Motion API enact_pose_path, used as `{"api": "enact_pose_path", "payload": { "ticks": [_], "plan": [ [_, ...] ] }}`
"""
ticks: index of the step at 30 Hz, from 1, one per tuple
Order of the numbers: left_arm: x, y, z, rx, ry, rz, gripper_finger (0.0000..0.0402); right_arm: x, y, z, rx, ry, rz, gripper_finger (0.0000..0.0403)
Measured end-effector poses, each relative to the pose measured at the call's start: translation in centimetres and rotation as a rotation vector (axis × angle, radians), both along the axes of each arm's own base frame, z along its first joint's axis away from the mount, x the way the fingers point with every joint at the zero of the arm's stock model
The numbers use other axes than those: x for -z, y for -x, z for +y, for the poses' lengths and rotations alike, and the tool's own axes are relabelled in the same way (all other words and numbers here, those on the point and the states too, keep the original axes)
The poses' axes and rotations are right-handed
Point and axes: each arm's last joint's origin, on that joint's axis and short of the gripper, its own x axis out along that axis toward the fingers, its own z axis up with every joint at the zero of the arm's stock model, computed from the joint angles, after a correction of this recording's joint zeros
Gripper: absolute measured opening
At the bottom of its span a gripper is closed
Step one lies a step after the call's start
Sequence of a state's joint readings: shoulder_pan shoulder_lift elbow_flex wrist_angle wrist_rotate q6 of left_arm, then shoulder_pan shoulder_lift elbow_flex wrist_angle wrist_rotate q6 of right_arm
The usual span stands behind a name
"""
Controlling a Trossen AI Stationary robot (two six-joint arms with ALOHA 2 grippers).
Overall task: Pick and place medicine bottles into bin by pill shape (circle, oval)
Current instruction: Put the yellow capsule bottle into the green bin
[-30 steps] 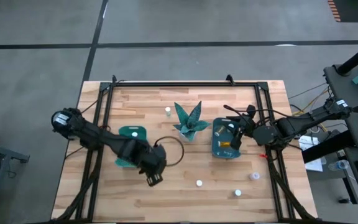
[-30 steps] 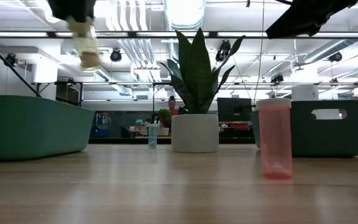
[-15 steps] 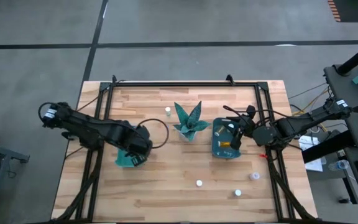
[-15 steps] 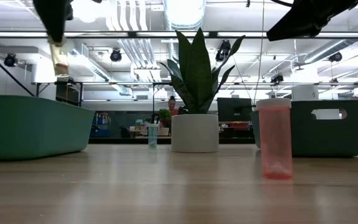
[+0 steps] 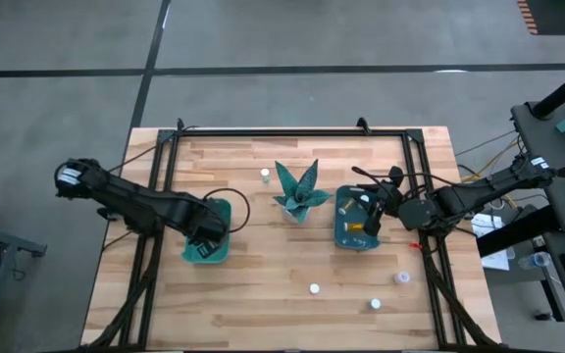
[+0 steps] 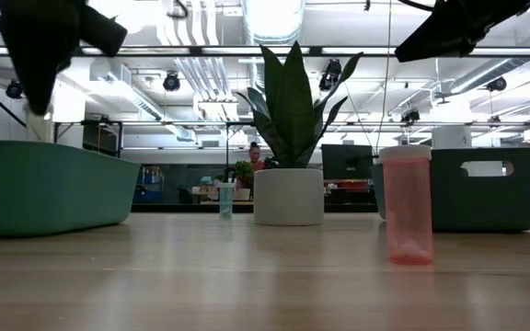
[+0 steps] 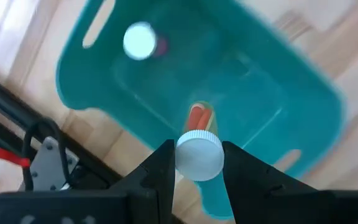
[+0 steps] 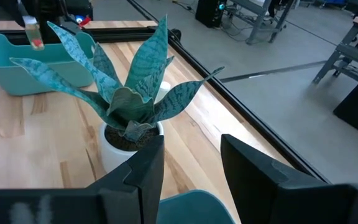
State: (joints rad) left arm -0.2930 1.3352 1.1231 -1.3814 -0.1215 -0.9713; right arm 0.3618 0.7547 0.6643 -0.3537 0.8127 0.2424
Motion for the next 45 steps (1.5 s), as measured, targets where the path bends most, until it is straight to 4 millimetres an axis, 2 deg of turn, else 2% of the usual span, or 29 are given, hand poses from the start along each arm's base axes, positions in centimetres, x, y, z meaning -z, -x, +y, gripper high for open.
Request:
{"api": "enact_pose_path", "payload": {
  "ticks": [7, 23, 32, 38, 45],
  "plan": [
    [2.6, 0.2, 0.5, -0.015, 0.009, 0.027, 0.0096, 0.0, 0.0, 0.0, 0.000, 0.000, 0.000, 0.0150],
    [5.5, 0.6, 0.7, -0.017, -0.001, 0.056, 0.0096, 0.0, 0.0, 0.0, 0.000, 0.000, 0.000, 0.0150],
    [6.8, 0.8, 1.0, -0.026, -0.002, 0.057, 0.0096, 0.0, 0.0, 0.0, 0.000, 0.000, 0.000, 0.0150],
    [6.8, 0.7, 1.0, -0.026, -0.001, 0.050, 0.0098, 0.0, 0.0, 0.0, 0.000, 0.000, 0.001, 0.0150],
    [6.8, 0.7, 1.0, -0.028, -0.001, 0.048, 0.0130, 0.0, 0.0, 0.0, 0.000, 0.000, 0.001, 0.0150]
  ]
}}
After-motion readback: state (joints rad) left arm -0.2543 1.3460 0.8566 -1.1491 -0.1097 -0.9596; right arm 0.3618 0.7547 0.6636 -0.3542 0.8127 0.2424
